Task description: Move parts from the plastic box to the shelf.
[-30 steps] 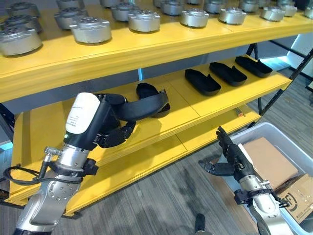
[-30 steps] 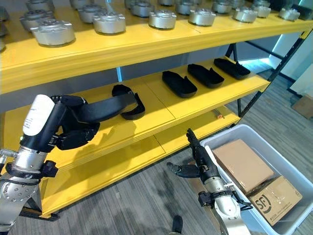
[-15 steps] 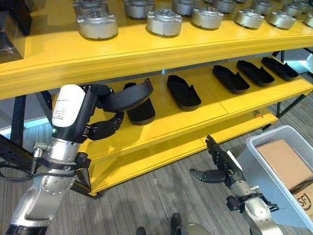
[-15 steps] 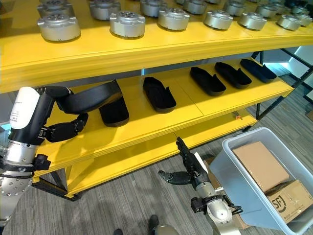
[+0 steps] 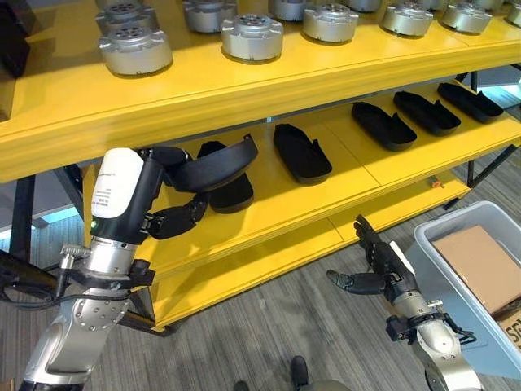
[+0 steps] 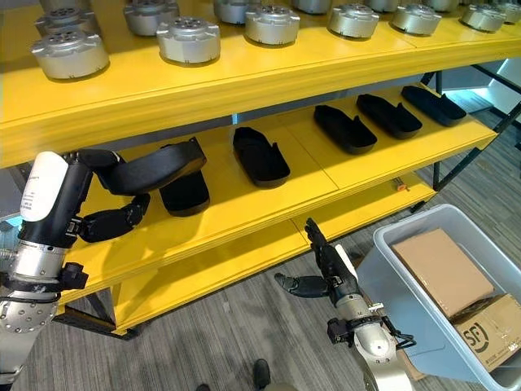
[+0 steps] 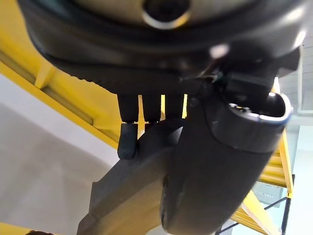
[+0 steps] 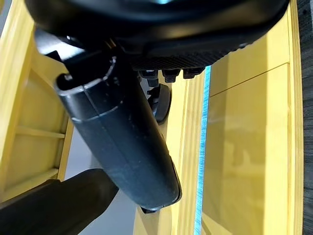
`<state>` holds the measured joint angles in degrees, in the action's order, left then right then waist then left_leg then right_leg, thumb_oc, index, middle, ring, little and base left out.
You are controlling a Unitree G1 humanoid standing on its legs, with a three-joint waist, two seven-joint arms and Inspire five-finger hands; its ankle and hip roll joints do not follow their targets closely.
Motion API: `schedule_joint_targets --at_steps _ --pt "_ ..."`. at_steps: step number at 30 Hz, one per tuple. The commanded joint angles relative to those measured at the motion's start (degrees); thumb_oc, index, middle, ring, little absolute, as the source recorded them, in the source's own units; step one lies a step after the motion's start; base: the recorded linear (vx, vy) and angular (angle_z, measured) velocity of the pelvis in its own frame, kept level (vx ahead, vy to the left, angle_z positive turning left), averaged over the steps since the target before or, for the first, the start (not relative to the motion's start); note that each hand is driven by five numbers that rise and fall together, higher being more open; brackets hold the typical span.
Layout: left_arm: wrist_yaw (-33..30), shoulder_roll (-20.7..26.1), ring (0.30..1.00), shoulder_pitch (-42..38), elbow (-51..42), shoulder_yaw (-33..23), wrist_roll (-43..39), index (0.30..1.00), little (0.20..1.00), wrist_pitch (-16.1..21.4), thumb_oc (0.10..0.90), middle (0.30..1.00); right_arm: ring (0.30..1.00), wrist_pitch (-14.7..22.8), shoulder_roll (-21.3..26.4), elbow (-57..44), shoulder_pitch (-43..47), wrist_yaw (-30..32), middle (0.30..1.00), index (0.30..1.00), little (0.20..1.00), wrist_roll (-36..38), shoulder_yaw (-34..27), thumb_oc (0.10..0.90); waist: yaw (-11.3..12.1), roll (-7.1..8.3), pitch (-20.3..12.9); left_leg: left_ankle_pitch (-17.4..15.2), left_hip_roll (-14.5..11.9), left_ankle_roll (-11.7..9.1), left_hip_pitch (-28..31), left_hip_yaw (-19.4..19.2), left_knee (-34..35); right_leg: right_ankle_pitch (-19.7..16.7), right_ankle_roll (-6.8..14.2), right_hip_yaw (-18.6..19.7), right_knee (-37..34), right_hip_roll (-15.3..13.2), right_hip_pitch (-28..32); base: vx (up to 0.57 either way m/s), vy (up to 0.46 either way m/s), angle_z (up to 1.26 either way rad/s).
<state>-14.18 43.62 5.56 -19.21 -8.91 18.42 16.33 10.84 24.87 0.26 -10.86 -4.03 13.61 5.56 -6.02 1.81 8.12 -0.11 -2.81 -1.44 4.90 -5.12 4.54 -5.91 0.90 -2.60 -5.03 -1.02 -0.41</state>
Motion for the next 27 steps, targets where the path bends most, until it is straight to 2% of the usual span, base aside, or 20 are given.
schedule_joint_targets --at_steps 1,5,8,10,12,13,14,15,16,17,18,19,21,22,23,27 --pt "-3.62 0.91 0.3 -5.34 -4.96 -5.29 -1.41 0.3 0.3 3.48 0.4 0.3 1.0 6.01 1.39 -5.81 3.63 0.61 1.0 1.0 1.0 1.96 -2.79 0.9 -1.53 -0.28 -5.93 -1.41 -0.37 -1.28 0.42 0.11 -0.21 2.94 5.73 0.17 0.5 -4.28 0.4 -0.03 -0.141 0.11" --pt "-3.94 0.49 0.3 -4.86 -4.22 -5.75 -2.01 0.3 0.3 3.4 0.4 0.3 1.0 6.42 1.6 -5.68 2.94 0.91 1.0 1.0 1.0 2.44 -3.5 0.9 -1.5 -1.02 -5.29 -1.78 -1.4 -2.26 -0.75 1.31 -2.98 4.44 4.36 -0.23 1.46 -3.54 0.84 -0.02 -0.135 0.22" --pt "-3.99 -0.29 0.3 -4.59 -3.92 -6.37 -3.46 0.3 0.3 3.52 0.4 0.3 1.0 6.57 2.6 -5.41 4.26 1.33 1.0 1.0 1.0 2.69 -3.26 0.9 -1.11 -0.98 -3.29 -2.41 -2.04 -3.76 -5.33 2.68 -12.55 5.37 2.95 -0.84 2.62 -3.29 0.72 -0.09 -0.148 0.21" --pt "-3.57 -0.69 0.3 -4.63 -3.55 -6.36 -4.03 0.3 0.3 3.4 0.4 0.3 1.0 6.74 3.25 -5.42 4.93 1.44 1.0 1.0 1.0 3.12 -3.02 0.9 -0.5 -0.71 -1.64 0.32 -1.83 -5.11 -8.58 3.21 -19.24 5.48 2.01 -1.39 2.87 -3.39 1.35 -0.1 -0.142 0.3" --pt "-2.97 -0.78 0.3 -5.31 -3.27 -5.96 -3.92 0.3 0.3 3.34 0.4 0.3 1.0 6.58 3.92 -5.5 6.08 1.5 1.0 1.0 1.0 3.51 -2.67 0.9 0.36 -0.5 0.02 2.37 -0.18 -6.23 -11.8 6.27 -25.57 5.42 1.29 -2.37 2.86 -3.83 1.66 -0.1 -0.092 0.24" --pt "-3.12 -1.05 0.3 -5.05 -3.19 -6.1 -3.86 0.3 0.3 3.4 0.4 0.3 1.0 6.6 4.02 -5.48 6.57 1.66 1.0 1.0 1.0 3.41 -2.61 0.9 0.62 -0.63 0.14 2.11 0.13 -5.92 -12.26 7.11 -24.76 5.58 1.43 -2.4 2.7 -4.01 1.78 -0.02 -0.011 0.21" --pt "-3.16 -1.04 0.3 -4.7 -3.13 -6.61 -3.77 0.3 0.3 3.44 0.4 0.3 1.0 6.68 4.08 -5.47 6.63 1.62 1.0 1.0 1.0 3.53 -2.91 0.9 0.36 -0.63 0.04 2.59 -1.17 -5.97 -12.43 7.5 -23.07 5.49 1.71 -2.29 2.58 -4.47 1.79 0.01 -0.001 0.18" --pt "-3.14 -1.07 0.3 -4.59 -3.17 -6.69 -3.78 0.3 0.3 3.44 0.4 0.3 1.0 6.67 4.1 -5.48 6.63 1.6 1.0 1.0 1.0 3.55 -2.86 0.9 0.31 -0.58 -0.04 2.82 -1.16 -6.03 -12.24 7.49 -22.61 5.48 1.67 -2.29 2.55 -4.48 1.78 0.03 0.075 0.13" --pt "-3.79 -1.29 0.3 -4.27 -3.25 -7.45 -3.9 0.3 0.3 3.39 0.4 0.3 1.0 6.78 4.27 -5.69 6.47 1.95 1.0 1.0 1.0 3.57 -3.37 0.9 -0.32 -0.67 -0.33 4.58 -6.7 -6.47 -11.16 8.17 -17.02 5.58 2.65 -1.94 2.86 -5.63 0.94 0.03 0.081 0.13" --pt "-3.99 -1.38 0.3 -4.22 -3.24 -7.53 -3.94 0.3 0.3 3.37 0.4 0.3 1.0 6.83 4.33 -5.74 6.34 2.15 1.0 1.0 1.0 3.52 -3.4 0.9 -0.58 -0.9 -0.4 6.14 -8.92 -6.51 -9.85 7.52 -13.65 5.96 2.9 -1.76 3.49 -5.61 0.37 0.02 0.203 0.2" --pt "-5.22 -0.73 0.3 -5.3 -2.93 -7.62 -3.86 0.3 0.3 3.13 0.4 0.3 1.0 7.4 4.56 -5.27 6.59 3.4 1.0 1.0 1.0 3.43 -3.36 0.9 -1.32 -2.43 -0.14 10.57 -14.01 -7.39 -9.14 6.46 -4.43 7.45 3.93 -0.64 6.33 -5.47 -2.58 0.0 0.122 0.04" --pt "-5.3 -0.71 0.3 -5.48 -2.78 -7.54 -3.82 0.3 0.3 3.16 0.4 0.3 1.0 7.43 4.58 -5.21 6.69 3.44 1.0 1.0 1.0 3.42 -3.36 0.9 -1.16 -2.59 -0.24 11.13 -14.27 -7.52 -8.82 6.22 -3.47 7.64 3.84 -0.5 6.79 -5.24 -3.04 -0.02 0.153 -0.07" --pt "-5.77 0.21 0.3 -7.09 -3.15 -6.93 -3.31 0.3 0.3 3.38 0.4 0.3 1.0 7.74 4.83 -4.91 6.46 4.26 1.0 1.0 1.0 3.16 -3.55 0.9 -1.83 -4.02 -0.12 14.22 -16.45 -8.7 -8.83 5.06 -0.1 8.32 4.48 0.13 8.15 -5.26 -4.52 0.01 0.138 -0.3" --pt "-5.87 0.72 0.3 -6.97 -3.55 -6.94 -2.85 0.3 0.3 3.74 0.4 0.3 1.0 8.1 4.33 -4.83 5.27 4.3 1.0 1.0 1.0 3.46 -4.01 0.9 -2.5 -5.59 -0.84 12.93 -17.52 -9.69 -8.13 3.1 0.46 8.59 4.87 0.27 8.64 -4.83 -4.98 0.1 0.191 -0.38" --pt "-5.69 1.04 0.3 -7.04 -3.75 -6.66 -2.62 0.3 0.3 3.75 0.4 0.3 1.0 8.08 3.94 -4.84 4.58 4.17 1.0 1.0 1.0 3.72 -4.21 0.9 -2.65 -6.14 -1.29 12.5 -17.82 -10.18 -7.73 2.08 0.46 8.47 4.99 0.17 8.48 -4.9 -4.67 0.17 0.192 -0.4" --pt "-5.85 2.04 0.3 -7.07 -4.53 -7.03 -1.89 0.3 0.3 3.95 0.4 0.3 1.0 7.92 2.52 -4.84 2.95 3.81 1.0 1.0 1.0 4.58 -4.65 0.9 -2.48 -6.29 -1.97 9.95 -17.16 -10.34 -5.97 0.43 0.46 8.29 5.64 -0.11 7.65 -6.16 -2.85 0.13 0.132 -0.11"
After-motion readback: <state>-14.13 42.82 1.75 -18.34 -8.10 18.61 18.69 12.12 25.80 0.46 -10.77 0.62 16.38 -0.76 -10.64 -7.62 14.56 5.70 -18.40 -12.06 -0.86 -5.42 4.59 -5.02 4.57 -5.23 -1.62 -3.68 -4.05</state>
